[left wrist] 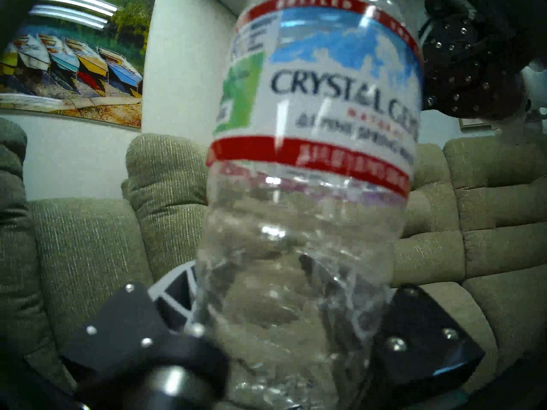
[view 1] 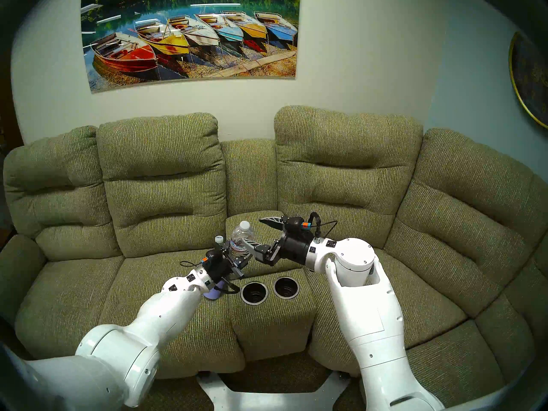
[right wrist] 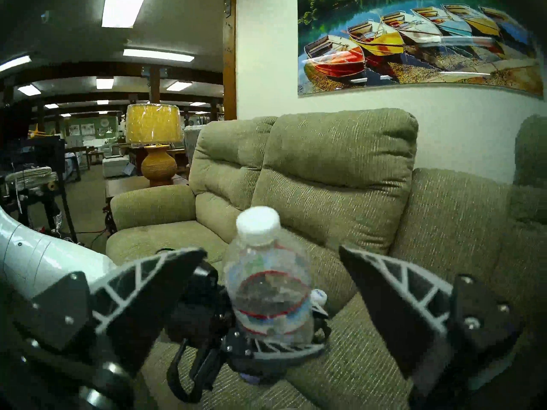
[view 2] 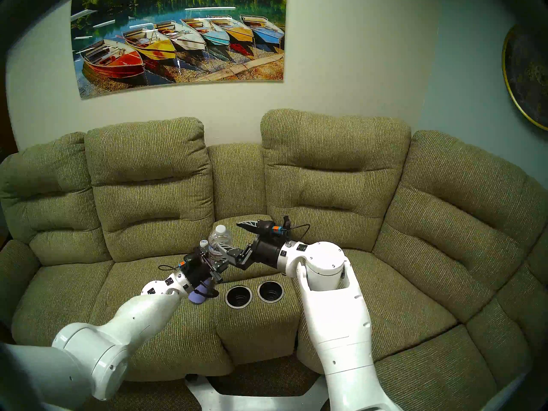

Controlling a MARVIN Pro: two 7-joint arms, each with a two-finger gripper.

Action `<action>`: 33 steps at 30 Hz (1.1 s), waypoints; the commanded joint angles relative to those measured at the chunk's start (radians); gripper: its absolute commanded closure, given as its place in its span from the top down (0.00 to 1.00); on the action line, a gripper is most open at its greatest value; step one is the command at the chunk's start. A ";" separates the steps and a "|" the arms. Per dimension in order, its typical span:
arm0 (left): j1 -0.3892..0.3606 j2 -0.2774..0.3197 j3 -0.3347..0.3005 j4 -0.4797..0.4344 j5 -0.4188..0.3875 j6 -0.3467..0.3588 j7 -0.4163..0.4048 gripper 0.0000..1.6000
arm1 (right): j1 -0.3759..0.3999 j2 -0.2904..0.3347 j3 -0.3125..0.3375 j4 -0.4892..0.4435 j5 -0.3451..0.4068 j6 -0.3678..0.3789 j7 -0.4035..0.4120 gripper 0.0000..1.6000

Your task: Take bottles out of cup holder

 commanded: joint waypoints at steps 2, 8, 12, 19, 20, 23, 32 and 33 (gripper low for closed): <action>-0.037 0.019 -0.026 0.054 -0.004 -0.042 0.042 0.00 | -0.006 -0.005 0.070 -0.071 0.050 -0.041 -0.113 1.00; -0.055 0.040 -0.047 0.119 -0.005 -0.055 0.086 0.00 | -0.018 -0.003 0.107 -0.067 0.040 -0.058 -0.182 1.00; -0.074 0.051 -0.048 0.191 0.015 -0.079 0.133 0.00 | -0.028 -0.002 0.122 -0.062 0.046 -0.065 -0.226 1.00; -0.066 0.066 -0.041 0.285 0.040 -0.116 0.182 0.00 | -0.022 -0.005 0.142 -0.040 0.037 -0.088 -0.279 1.00; -0.065 0.068 -0.042 0.294 0.042 -0.116 0.185 0.00 | -0.020 -0.005 0.144 -0.035 0.038 -0.091 -0.279 1.00; -0.031 0.089 -0.045 0.249 0.065 -0.116 0.225 0.00 | -0.014 -0.007 0.149 -0.020 0.039 -0.093 -0.279 1.00; -0.017 0.112 -0.029 0.281 0.151 -0.116 0.387 0.00 | -0.007 -0.009 0.149 0.000 0.041 -0.100 -0.273 1.00; -0.022 0.110 -0.028 0.296 0.158 -0.116 0.413 0.00 | -0.007 -0.008 0.149 0.001 0.041 -0.101 -0.272 1.00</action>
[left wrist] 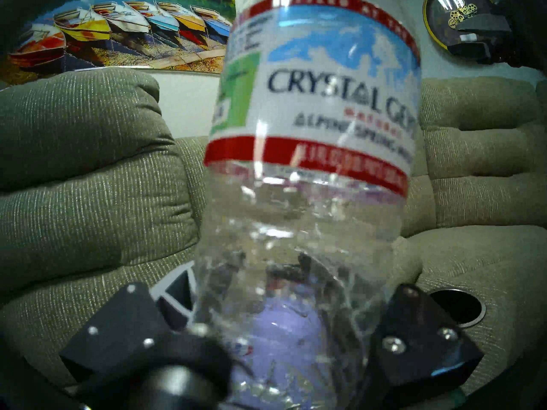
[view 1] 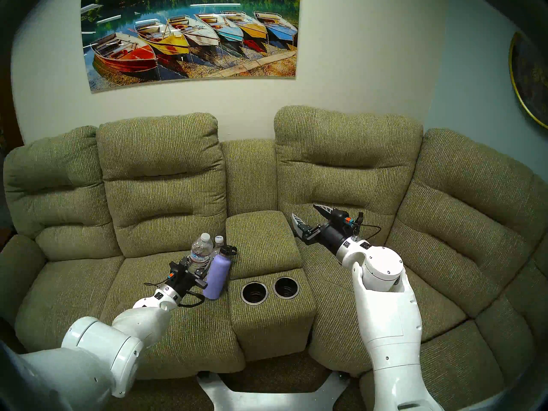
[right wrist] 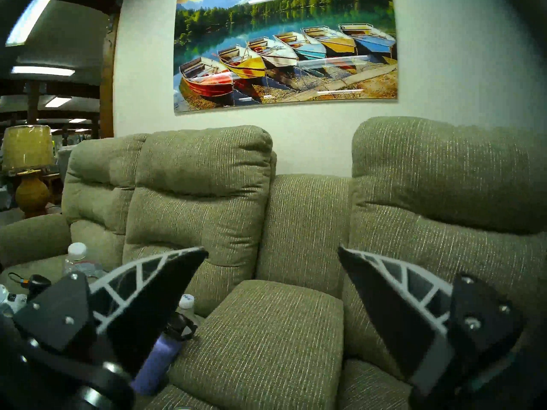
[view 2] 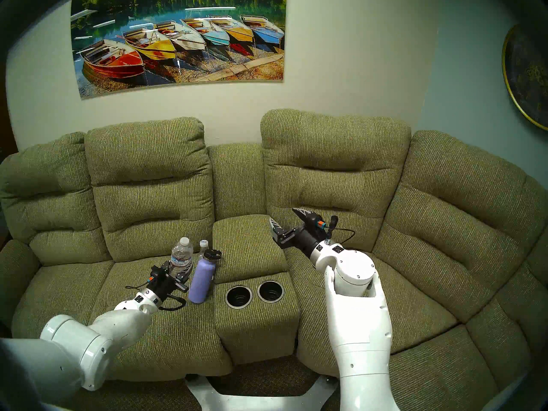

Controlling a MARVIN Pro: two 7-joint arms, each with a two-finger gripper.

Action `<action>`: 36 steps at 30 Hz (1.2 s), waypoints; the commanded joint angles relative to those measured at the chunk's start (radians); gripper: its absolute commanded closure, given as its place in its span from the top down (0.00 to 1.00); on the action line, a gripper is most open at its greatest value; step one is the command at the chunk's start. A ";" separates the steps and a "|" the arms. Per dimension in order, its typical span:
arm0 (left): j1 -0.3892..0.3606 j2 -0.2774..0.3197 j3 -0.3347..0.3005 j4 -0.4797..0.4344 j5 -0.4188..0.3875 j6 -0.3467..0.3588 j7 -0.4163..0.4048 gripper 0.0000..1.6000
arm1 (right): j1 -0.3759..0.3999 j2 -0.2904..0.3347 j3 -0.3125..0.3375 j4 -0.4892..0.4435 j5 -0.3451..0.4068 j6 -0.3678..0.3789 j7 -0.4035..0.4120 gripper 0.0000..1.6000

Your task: Take bottles out of cup holder

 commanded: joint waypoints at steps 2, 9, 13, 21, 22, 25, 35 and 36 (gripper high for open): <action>-0.019 0.016 0.008 0.054 0.046 -0.010 0.141 0.00 | 0.022 -0.005 -0.008 -0.005 0.009 -0.015 0.009 1.00; -0.034 0.004 0.039 0.092 0.091 0.011 0.257 0.00 | 0.020 -0.001 -0.004 -0.014 0.010 -0.014 0.012 1.00; -0.028 -0.006 0.070 0.104 0.127 0.011 0.307 0.00 | 0.018 -0.001 -0.001 -0.019 0.009 -0.012 0.015 1.00; -0.003 -0.014 0.093 0.106 0.157 0.061 0.371 0.00 | 0.016 0.001 0.008 -0.027 0.008 -0.009 0.023 1.00; 0.001 -0.017 0.094 0.106 0.159 0.075 0.378 0.00 | 0.016 0.001 0.009 -0.027 0.008 -0.009 0.024 1.00; 0.012 -0.019 0.114 0.106 0.180 0.088 0.389 0.00 | 0.017 0.000 0.013 -0.028 0.007 -0.010 0.026 1.00; 0.039 -0.042 0.179 0.105 0.250 0.108 0.396 0.00 | 0.014 -0.002 0.023 -0.041 0.005 -0.012 0.034 1.00; 0.039 -0.045 0.183 0.104 0.254 0.113 0.398 0.00 | 0.014 -0.002 0.024 -0.042 0.004 -0.012 0.035 1.00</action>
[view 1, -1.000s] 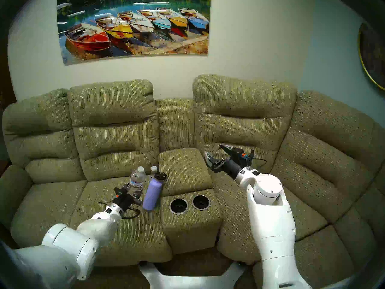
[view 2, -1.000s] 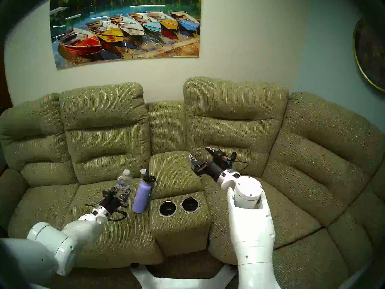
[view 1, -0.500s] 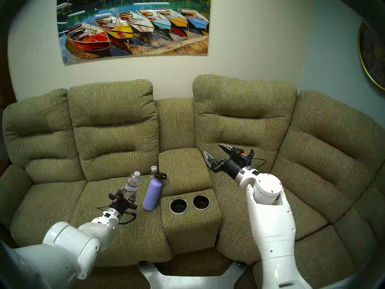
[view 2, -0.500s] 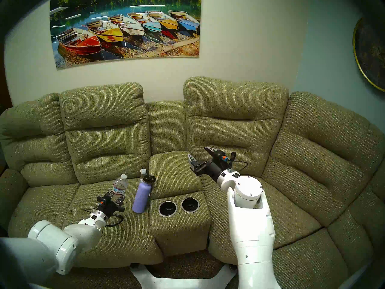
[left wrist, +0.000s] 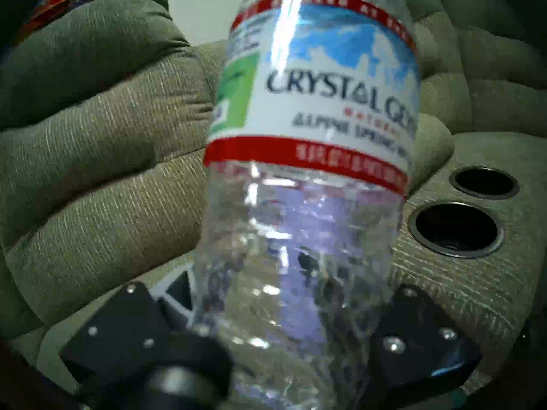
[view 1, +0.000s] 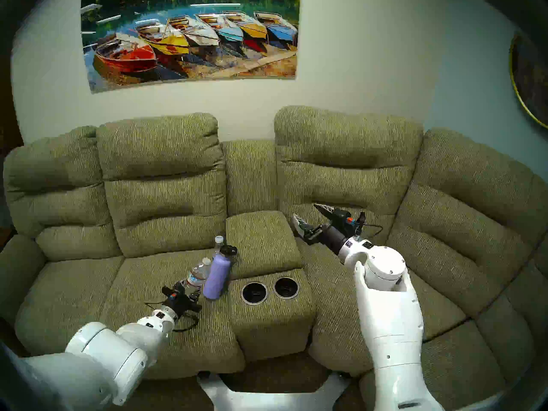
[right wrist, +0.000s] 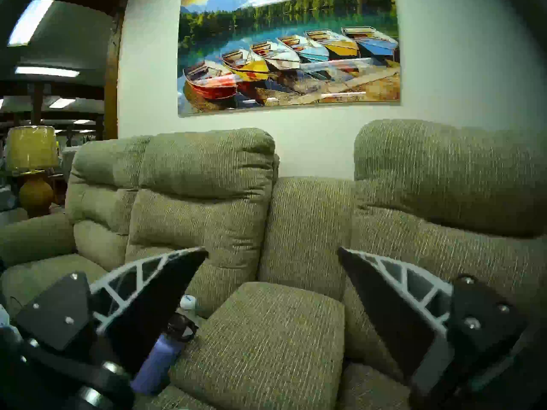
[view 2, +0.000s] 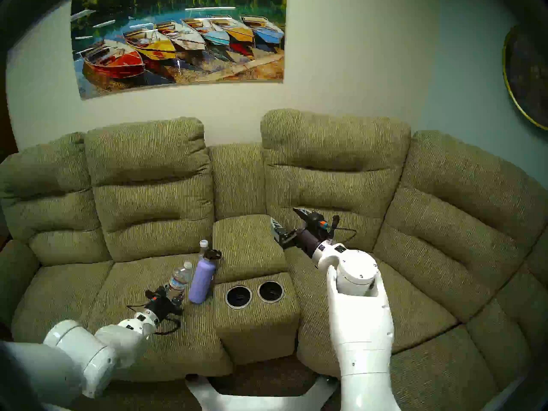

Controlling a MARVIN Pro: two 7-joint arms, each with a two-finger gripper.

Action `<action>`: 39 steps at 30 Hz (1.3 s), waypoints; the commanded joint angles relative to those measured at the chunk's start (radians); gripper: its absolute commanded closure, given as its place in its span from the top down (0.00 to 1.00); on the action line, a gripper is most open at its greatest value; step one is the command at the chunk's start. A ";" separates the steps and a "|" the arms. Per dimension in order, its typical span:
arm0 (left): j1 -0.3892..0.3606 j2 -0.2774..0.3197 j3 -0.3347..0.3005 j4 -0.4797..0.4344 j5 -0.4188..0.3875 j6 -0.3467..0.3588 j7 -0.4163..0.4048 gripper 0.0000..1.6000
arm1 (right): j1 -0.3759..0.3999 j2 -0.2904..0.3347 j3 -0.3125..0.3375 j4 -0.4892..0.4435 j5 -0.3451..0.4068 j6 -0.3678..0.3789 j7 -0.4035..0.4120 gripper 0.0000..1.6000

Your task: Take bottles out of cup holder

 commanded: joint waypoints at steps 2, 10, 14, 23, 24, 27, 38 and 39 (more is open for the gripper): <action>0.000 -0.024 0.031 -0.014 0.033 0.022 0.018 0.00 | 0.010 -0.002 0.003 -0.036 0.003 -0.006 0.000 1.00; -0.012 -0.035 0.060 -0.014 0.066 0.075 0.040 0.00 | 0.007 -0.002 0.012 -0.046 0.002 -0.006 0.005 1.00; -0.014 -0.036 0.072 -0.013 0.081 0.098 0.049 0.00 | 0.005 -0.002 0.017 -0.048 0.001 -0.006 0.008 1.00; -0.030 -0.039 0.090 -0.013 0.105 0.149 0.082 0.00 | 0.007 -0.004 0.021 -0.054 0.000 -0.005 0.013 1.00; -0.032 -0.041 0.091 -0.014 0.106 0.153 0.086 0.00 | 0.007 -0.004 0.021 -0.054 0.000 -0.005 0.013 1.00; -0.037 -0.046 0.104 -0.016 0.122 0.168 0.104 0.00 | 0.006 -0.005 0.021 -0.054 0.000 -0.005 0.015 1.00; -0.047 -0.049 0.136 -0.016 0.162 0.208 0.156 0.00 | 0.003 -0.004 0.025 -0.065 -0.001 -0.006 0.022 1.00; -0.050 -0.052 0.131 -0.015 0.157 0.217 0.161 0.00 | 0.002 -0.004 0.025 -0.067 -0.001 -0.006 0.022 1.00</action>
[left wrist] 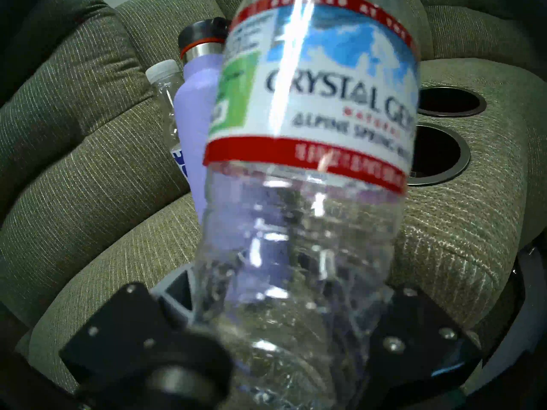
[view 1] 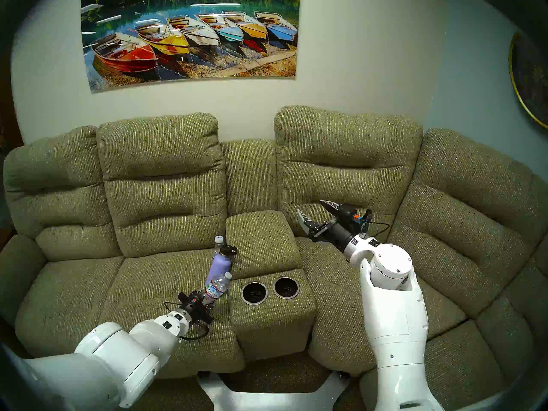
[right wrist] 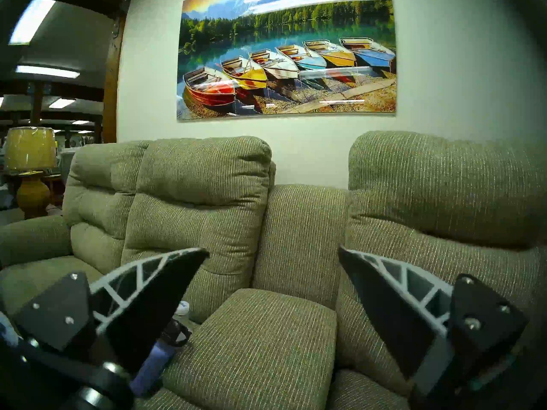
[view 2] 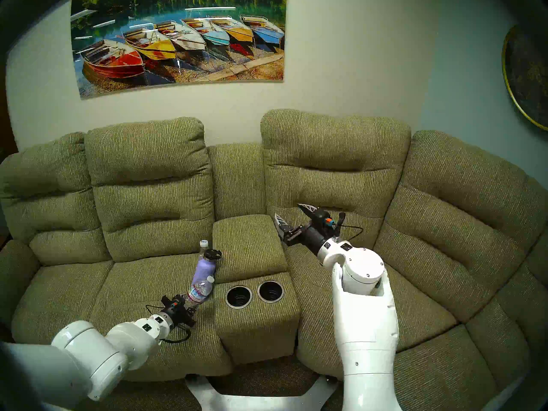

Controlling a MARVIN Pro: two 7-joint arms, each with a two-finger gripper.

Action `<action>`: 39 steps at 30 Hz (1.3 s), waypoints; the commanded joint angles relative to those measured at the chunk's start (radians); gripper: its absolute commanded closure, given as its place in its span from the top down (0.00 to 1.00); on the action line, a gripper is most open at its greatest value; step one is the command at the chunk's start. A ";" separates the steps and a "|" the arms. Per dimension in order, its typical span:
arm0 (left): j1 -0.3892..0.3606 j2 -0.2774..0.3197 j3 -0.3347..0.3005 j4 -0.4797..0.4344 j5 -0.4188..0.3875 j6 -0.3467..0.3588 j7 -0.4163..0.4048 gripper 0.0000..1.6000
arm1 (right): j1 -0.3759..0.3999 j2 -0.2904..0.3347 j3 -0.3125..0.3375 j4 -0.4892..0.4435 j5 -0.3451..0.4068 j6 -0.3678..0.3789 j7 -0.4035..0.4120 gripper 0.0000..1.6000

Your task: Take bottles out of cup holder

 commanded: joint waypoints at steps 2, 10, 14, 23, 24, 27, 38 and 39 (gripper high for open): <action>-0.030 -0.007 -0.008 -0.010 -0.005 0.025 0.039 0.00 | 0.003 -0.002 0.001 -0.034 0.002 -0.006 -0.002 1.00; -0.053 -0.064 -0.063 -0.019 -0.048 0.072 0.087 0.00 | 0.005 -0.004 0.001 -0.041 0.002 -0.006 -0.002 1.00; -0.056 -0.073 -0.079 -0.021 -0.060 0.087 0.090 0.00 | 0.003 -0.003 0.004 -0.045 0.002 -0.006 -0.003 1.00; -0.050 -0.062 -0.111 -0.014 -0.086 0.110 0.084 0.00 | -0.006 -0.002 0.013 -0.058 0.003 -0.006 -0.006 1.00; -0.050 -0.062 -0.113 -0.014 -0.088 0.115 0.083 0.00 | -0.007 -0.001 0.013 -0.059 0.003 -0.007 -0.006 1.00; -0.051 -0.061 -0.114 -0.015 -0.086 0.121 0.078 0.00 | -0.008 -0.001 0.013 -0.063 0.004 -0.007 -0.006 1.00; -0.054 -0.062 -0.125 -0.014 -0.093 0.159 0.069 0.41 | -0.011 0.000 0.005 -0.073 0.003 -0.006 -0.008 1.00; -0.054 -0.061 -0.126 -0.014 -0.093 0.161 0.067 0.45 | -0.012 0.000 0.005 -0.073 0.003 -0.006 -0.008 1.00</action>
